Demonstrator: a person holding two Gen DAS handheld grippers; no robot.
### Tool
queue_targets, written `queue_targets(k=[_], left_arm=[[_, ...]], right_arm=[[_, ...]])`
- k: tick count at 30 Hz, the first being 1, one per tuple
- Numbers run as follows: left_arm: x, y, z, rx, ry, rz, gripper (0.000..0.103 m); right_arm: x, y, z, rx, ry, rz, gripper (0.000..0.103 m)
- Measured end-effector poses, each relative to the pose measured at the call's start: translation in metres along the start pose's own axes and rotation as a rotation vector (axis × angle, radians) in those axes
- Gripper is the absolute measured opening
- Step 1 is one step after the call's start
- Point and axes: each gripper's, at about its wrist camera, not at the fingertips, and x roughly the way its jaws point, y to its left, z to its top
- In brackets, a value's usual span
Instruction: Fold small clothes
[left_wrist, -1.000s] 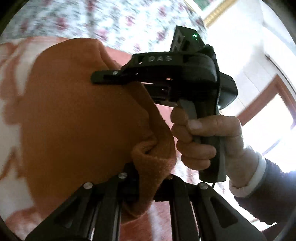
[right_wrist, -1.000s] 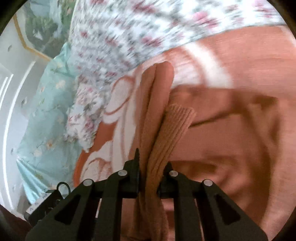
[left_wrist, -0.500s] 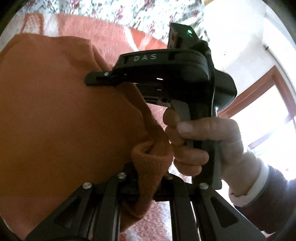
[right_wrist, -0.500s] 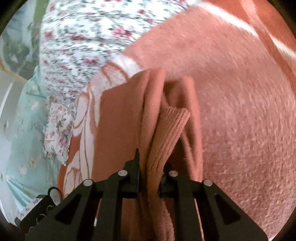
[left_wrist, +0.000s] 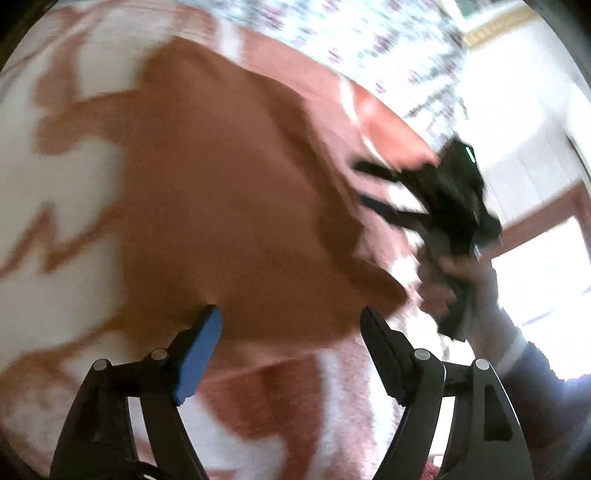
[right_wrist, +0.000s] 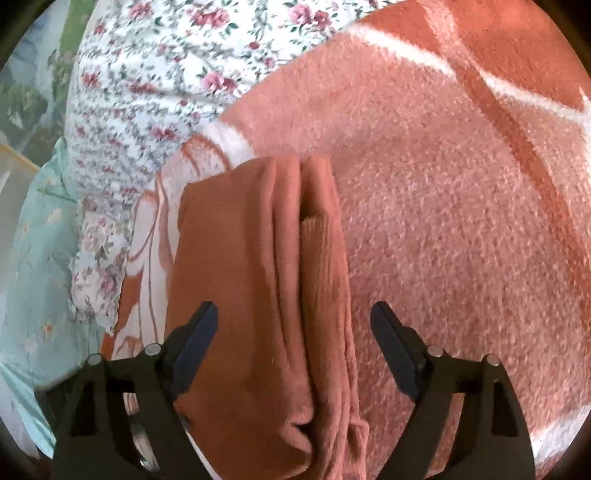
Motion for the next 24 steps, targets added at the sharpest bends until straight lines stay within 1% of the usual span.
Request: queue_targets(k=[1, 2, 3, 4, 6, 7, 10, 11, 12, 13, 14, 15, 16, 17, 19, 21, 22, 24], left_arm=[[-0.008, 0.013, 0.006, -0.032, -0.027, 0.047, 0.082], [-0.013, 0.022, 0.014, -0.057, -0.048, 0.080, 0.082], [-0.014, 0.031, 0.021, -0.086, -0.061, 0.101, 0.082], [-0.013, 0.041, 0.029, -0.127, -0.063, 0.102, 0.082], [-0.007, 0.065, 0.042, -0.203, -0.051, 0.057, 0.082], [0.004, 0.075, 0.054, -0.237, -0.036, 0.030, 0.082], [0.036, 0.091, 0.071, -0.288, 0.000, -0.030, 0.082], [0.042, 0.094, 0.073, -0.290, 0.002, -0.045, 0.082], [0.049, 0.096, 0.078, -0.283, 0.000, -0.056, 0.082], [0.058, 0.090, 0.083, -0.265, -0.010, -0.059, 0.080], [0.064, 0.085, 0.087, -0.250, -0.021, -0.062, 0.058], [0.066, 0.082, 0.091, -0.236, -0.021, -0.082, 0.043], [0.065, 0.079, 0.092, -0.233, -0.014, -0.065, 0.038], [0.060, 0.075, 0.089, -0.222, -0.019, -0.056, 0.031], [0.038, 0.059, 0.080, -0.172, -0.059, -0.060, 0.027], [0.013, 0.047, 0.069, -0.137, -0.089, -0.056, 0.027], [-0.006, 0.042, 0.059, -0.126, -0.108, -0.049, 0.027], [-0.036, 0.043, 0.039, -0.122, -0.131, -0.033, 0.027]], right_arm=[[0.002, -0.002, -0.003, 0.005, 0.014, 0.000, 0.085], [0.005, -0.004, -0.005, 0.016, 0.024, 0.006, 0.085], [0.008, -0.006, -0.008, 0.030, 0.033, 0.014, 0.085], [0.011, -0.008, -0.009, 0.041, 0.041, 0.018, 0.085], [0.019, -0.011, -0.012, 0.057, 0.060, 0.026, 0.085], [0.021, -0.012, -0.012, 0.061, 0.066, 0.034, 0.085], [0.033, -0.013, -0.011, 0.068, 0.093, 0.063, 0.085], [0.038, -0.013, -0.011, 0.071, 0.103, 0.061, 0.084], [0.041, -0.012, -0.011, 0.072, 0.109, 0.059, 0.078], [0.045, -0.012, -0.010, 0.071, 0.118, 0.060, 0.063], [0.048, -0.012, -0.011, 0.076, 0.134, 0.063, 0.052], [0.052, -0.014, -0.011, 0.095, 0.153, 0.073, 0.036], [0.054, -0.016, -0.013, 0.130, 0.161, 0.104, 0.029], [0.053, -0.014, -0.014, 0.139, 0.157, 0.113, 0.028], [0.043, -0.001, -0.016, 0.105, 0.138, 0.113, 0.025], [0.032, 0.017, -0.021, 0.085, 0.131, 0.164, 0.024], [0.029, 0.027, -0.024, 0.067, 0.135, 0.183, 0.024], [0.028, 0.045, -0.036, 0.026, 0.155, 0.211, 0.024]])
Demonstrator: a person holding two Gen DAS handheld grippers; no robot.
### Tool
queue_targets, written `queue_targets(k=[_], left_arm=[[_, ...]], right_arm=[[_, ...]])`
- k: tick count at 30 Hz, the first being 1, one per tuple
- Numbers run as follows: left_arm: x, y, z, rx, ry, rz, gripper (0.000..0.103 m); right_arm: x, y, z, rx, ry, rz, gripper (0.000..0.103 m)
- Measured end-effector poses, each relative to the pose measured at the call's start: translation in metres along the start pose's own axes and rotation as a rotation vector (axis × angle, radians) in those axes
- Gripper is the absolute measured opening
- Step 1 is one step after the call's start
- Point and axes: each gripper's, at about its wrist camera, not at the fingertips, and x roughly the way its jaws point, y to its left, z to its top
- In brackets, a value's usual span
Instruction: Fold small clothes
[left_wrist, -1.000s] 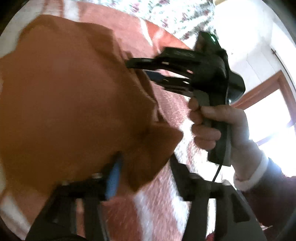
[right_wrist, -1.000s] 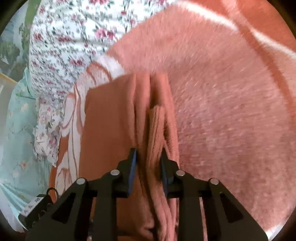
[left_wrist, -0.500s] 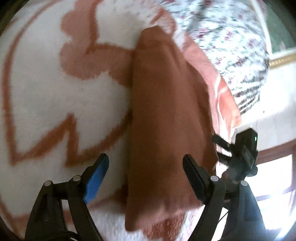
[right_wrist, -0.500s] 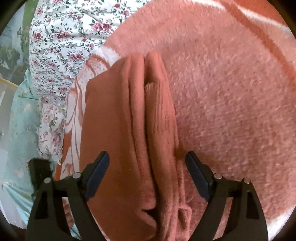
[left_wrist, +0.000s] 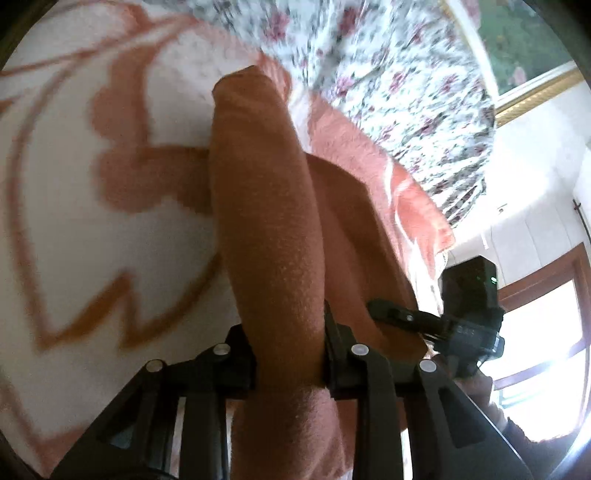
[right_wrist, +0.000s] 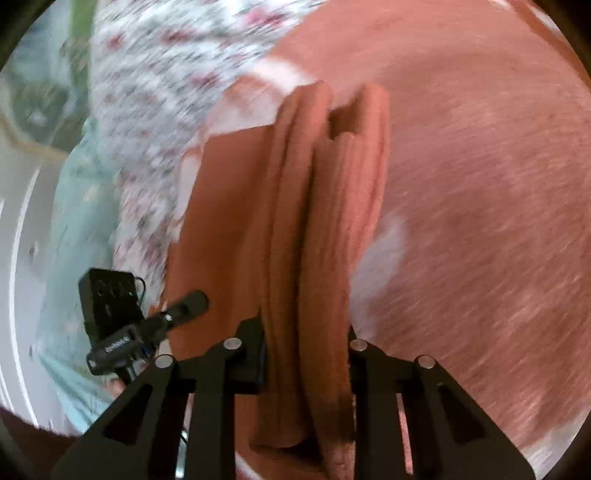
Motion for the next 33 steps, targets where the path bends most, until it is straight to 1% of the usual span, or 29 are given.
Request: queue_targets(k=[1, 4, 6, 8, 9, 11, 12, 13, 14, 15, 17, 19, 21, 23, 25, 27, 30, 33], left_arm=[[-0.019, 0.006, -0.012, -0.001, -0.010, 0.016, 0.027], [-0.057, 0.027, -0.043, -0.027, -0.019, 0.051, 0.027], [-0.073, 0.045, -0.061, -0.040, -0.011, 0.092, 0.027], [-0.085, 0.064, -0.076, -0.058, 0.003, 0.116, 0.027], [-0.085, 0.073, -0.082, -0.066, 0.012, 0.122, 0.028], [-0.082, 0.092, -0.092, -0.088, 0.045, 0.160, 0.033], [-0.085, 0.100, -0.095, -0.097, 0.049, 0.161, 0.036], [-0.087, 0.105, -0.094, -0.110, 0.045, 0.153, 0.039], [-0.089, 0.106, -0.091, -0.115, 0.038, 0.153, 0.044], [-0.093, 0.107, -0.087, -0.118, 0.024, 0.155, 0.047], [-0.103, 0.112, -0.076, -0.123, -0.028, 0.173, 0.061], [-0.112, 0.120, -0.062, -0.145, -0.074, 0.178, 0.066], [-0.109, 0.125, -0.048, -0.163, -0.094, 0.171, 0.066], [-0.102, 0.133, -0.034, -0.184, -0.095, 0.196, 0.066], [-0.094, 0.142, -0.023, -0.222, -0.089, 0.191, 0.066], [-0.089, 0.145, -0.018, -0.245, -0.088, 0.186, 0.066], [-0.091, 0.139, -0.017, -0.237, -0.095, 0.203, 0.066], [-0.093, 0.131, -0.025, -0.229, -0.087, 0.211, 0.066]], right_arm=[[0.005, 0.010, -0.008, -0.016, 0.019, 0.021, 0.024], [0.030, 0.031, -0.030, -0.050, 0.075, 0.074, 0.024], [0.049, 0.039, -0.042, -0.066, 0.112, 0.092, 0.023], [0.070, 0.044, -0.052, -0.062, 0.145, 0.094, 0.023], [0.079, 0.045, -0.056, -0.061, 0.158, 0.087, 0.023], [0.093, 0.042, -0.062, -0.056, 0.175, 0.023, 0.025], [0.096, 0.039, -0.063, -0.052, 0.186, -0.016, 0.029], [0.097, 0.038, -0.063, -0.043, 0.191, -0.031, 0.036], [0.094, 0.038, -0.062, -0.034, 0.189, -0.049, 0.039], [0.090, 0.040, -0.062, -0.035, 0.186, -0.067, 0.043], [0.076, 0.048, -0.059, -0.065, 0.151, -0.136, 0.046], [0.058, 0.060, -0.052, -0.095, 0.084, -0.173, 0.046], [0.043, 0.071, -0.047, -0.114, 0.016, -0.171, 0.046], [0.039, 0.077, -0.042, -0.127, -0.012, -0.155, 0.046], [0.045, 0.082, -0.037, -0.135, -0.003, -0.137, 0.045], [0.051, 0.083, -0.035, -0.144, 0.009, -0.139, 0.044], [0.069, 0.088, -0.034, -0.140, 0.033, -0.141, 0.041], [0.074, 0.083, -0.035, -0.129, 0.040, -0.162, 0.039]])
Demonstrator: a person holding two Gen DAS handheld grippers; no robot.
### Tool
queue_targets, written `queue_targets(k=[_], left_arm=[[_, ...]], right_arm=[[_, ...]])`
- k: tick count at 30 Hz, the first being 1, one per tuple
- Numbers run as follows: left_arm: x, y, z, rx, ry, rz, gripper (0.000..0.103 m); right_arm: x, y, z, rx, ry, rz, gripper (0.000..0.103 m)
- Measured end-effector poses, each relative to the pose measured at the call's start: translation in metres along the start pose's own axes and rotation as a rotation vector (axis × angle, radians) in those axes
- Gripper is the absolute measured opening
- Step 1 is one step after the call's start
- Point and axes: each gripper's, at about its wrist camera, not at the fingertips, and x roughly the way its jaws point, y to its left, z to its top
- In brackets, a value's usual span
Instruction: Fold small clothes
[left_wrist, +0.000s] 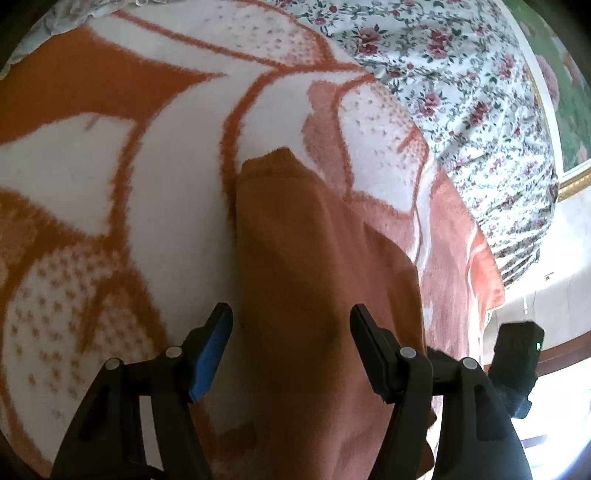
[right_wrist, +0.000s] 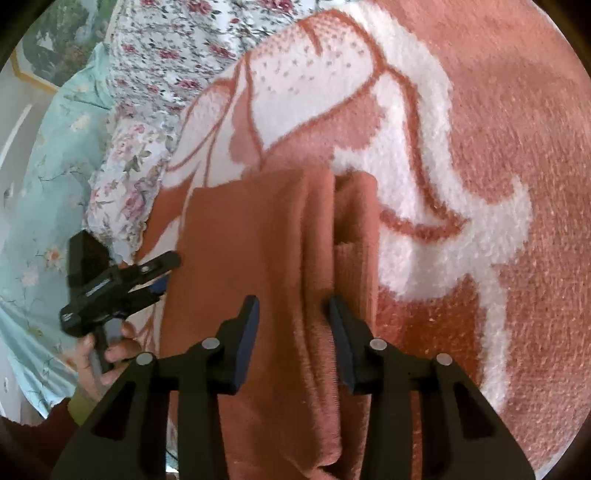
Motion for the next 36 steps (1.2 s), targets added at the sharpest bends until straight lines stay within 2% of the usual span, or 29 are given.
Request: queue_targets(k=[8, 9, 10, 11, 13, 15, 16, 18, 22, 26, 28, 30, 32, 34, 36], left_arm=[[-0.012, 0.003, -0.035, -0.003, 0.046, -0.017, 0.066], [-0.011, 0.002, -0.038, -0.001, 0.053, -0.015, 0.066], [-0.009, 0.001, -0.039, 0.000, 0.061, -0.012, 0.066], [-0.009, 0.000, -0.040, -0.002, 0.065, -0.014, 0.066], [-0.014, -0.007, -0.039, 0.001, 0.059, -0.032, 0.066], [-0.020, -0.014, -0.038, 0.025, 0.042, -0.034, 0.066], [-0.021, -0.019, -0.037, 0.044, 0.040, -0.027, 0.066], [-0.016, -0.021, -0.036, 0.058, 0.050, -0.013, 0.066], [0.007, -0.016, -0.033, 0.041, 0.091, 0.015, 0.066], [0.025, -0.014, -0.015, 0.029, 0.098, 0.011, 0.066], [0.032, -0.014, -0.002, 0.034, 0.084, 0.022, 0.063], [0.038, -0.015, 0.011, 0.040, 0.067, 0.039, 0.053], [0.046, -0.013, 0.025, 0.042, 0.045, 0.081, 0.030], [0.052, -0.011, 0.035, 0.052, 0.026, 0.128, 0.024], [0.054, -0.012, 0.041, 0.067, 0.024, 0.160, 0.023]], right_arm=[[0.000, -0.014, -0.003, 0.013, 0.011, -0.015, 0.037], [0.006, -0.014, -0.003, 0.003, 0.028, -0.023, 0.032], [0.009, -0.013, -0.004, -0.004, 0.040, -0.015, 0.009], [0.014, -0.012, -0.004, -0.005, 0.062, 0.003, 0.010], [0.004, -0.003, -0.001, -0.022, 0.037, 0.009, 0.009], [-0.029, 0.008, 0.004, 0.006, -0.063, 0.125, 0.009], [-0.041, 0.010, 0.005, 0.000, -0.095, 0.129, 0.009], [-0.051, 0.008, 0.006, -0.009, -0.112, 0.089, 0.009], [-0.022, -0.023, 0.000, 0.022, -0.024, 0.007, 0.009], [-0.002, -0.047, -0.010, 0.078, 0.006, -0.003, 0.009], [0.001, -0.056, -0.010, 0.115, 0.004, 0.016, 0.009], [-0.002, -0.051, -0.008, 0.102, -0.005, 0.008, 0.009], [-0.003, -0.042, -0.003, 0.062, -0.019, -0.022, 0.009], [0.004, -0.043, -0.001, 0.046, 0.000, -0.054, 0.009], [0.013, -0.045, -0.001, 0.048, 0.020, -0.073, 0.009]])
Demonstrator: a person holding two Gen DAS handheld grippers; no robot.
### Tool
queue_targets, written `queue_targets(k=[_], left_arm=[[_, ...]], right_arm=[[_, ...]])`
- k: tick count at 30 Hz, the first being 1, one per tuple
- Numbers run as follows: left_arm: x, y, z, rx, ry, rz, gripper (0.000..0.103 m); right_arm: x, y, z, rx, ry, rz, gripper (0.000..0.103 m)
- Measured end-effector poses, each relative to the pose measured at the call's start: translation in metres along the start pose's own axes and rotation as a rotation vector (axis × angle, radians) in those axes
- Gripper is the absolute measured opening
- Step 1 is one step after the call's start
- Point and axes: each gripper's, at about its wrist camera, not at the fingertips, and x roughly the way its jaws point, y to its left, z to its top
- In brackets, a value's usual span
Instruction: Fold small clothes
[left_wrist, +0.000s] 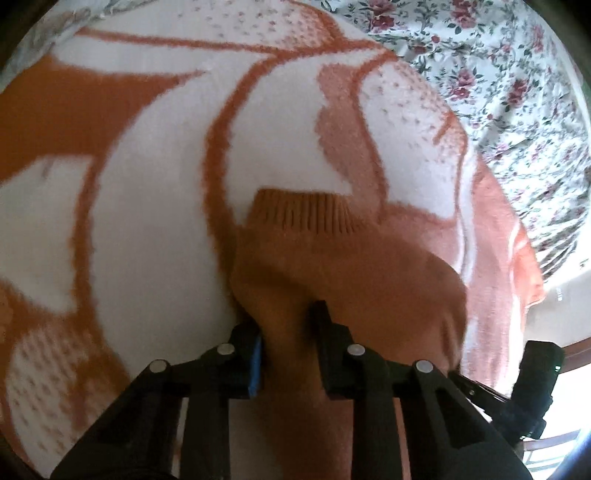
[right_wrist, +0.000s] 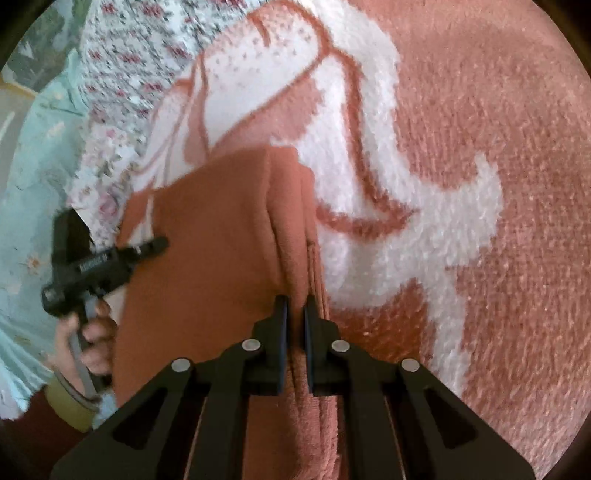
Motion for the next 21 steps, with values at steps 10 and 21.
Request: queue_targets(k=[10, 21], left_arm=[[-0.074, -0.016, -0.078, 0.136, 0.026, -0.104, 0.036], [-0.108, -0.029, -0.180, 0.193, 0.113, -0.174, 0.045]], right_arm=[[-0.056, 0.000, -0.031, 0.076, -0.019, 0.058, 0.029], [-0.089, 0.016, -0.130, 0.108, -0.018, -0.029, 0.040]])
